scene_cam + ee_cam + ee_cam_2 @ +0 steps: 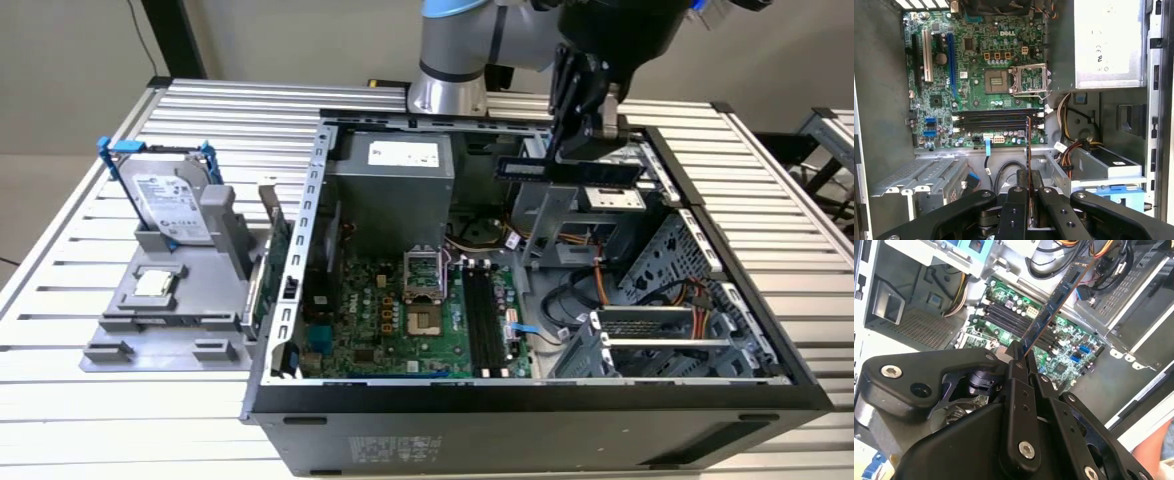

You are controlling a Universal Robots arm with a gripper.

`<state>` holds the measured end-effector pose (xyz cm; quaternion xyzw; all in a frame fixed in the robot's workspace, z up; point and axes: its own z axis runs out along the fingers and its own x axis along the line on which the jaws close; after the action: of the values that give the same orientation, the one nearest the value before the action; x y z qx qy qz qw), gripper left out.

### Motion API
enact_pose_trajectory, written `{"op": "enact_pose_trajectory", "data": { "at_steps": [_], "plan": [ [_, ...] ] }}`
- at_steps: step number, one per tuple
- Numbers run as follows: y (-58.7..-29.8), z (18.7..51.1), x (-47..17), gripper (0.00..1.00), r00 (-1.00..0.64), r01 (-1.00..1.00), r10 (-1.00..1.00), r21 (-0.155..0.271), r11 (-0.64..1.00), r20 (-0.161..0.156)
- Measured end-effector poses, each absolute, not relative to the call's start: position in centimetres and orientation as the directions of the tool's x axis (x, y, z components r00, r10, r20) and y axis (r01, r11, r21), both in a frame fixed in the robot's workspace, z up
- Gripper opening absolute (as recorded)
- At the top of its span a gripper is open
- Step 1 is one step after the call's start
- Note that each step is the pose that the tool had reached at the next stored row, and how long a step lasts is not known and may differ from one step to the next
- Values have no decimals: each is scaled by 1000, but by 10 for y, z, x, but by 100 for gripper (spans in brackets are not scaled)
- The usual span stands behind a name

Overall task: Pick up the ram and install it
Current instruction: 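Insert the ram into the slot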

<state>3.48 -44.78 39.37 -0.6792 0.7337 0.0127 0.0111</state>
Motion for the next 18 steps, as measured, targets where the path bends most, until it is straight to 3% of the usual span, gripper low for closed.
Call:
{"op": "enact_pose_trajectory", "data": {
  "at_steps": [18],
  "plan": [
    [-448,394,35,0,-292,-956,-956,4,292,-34]
  ]
}}
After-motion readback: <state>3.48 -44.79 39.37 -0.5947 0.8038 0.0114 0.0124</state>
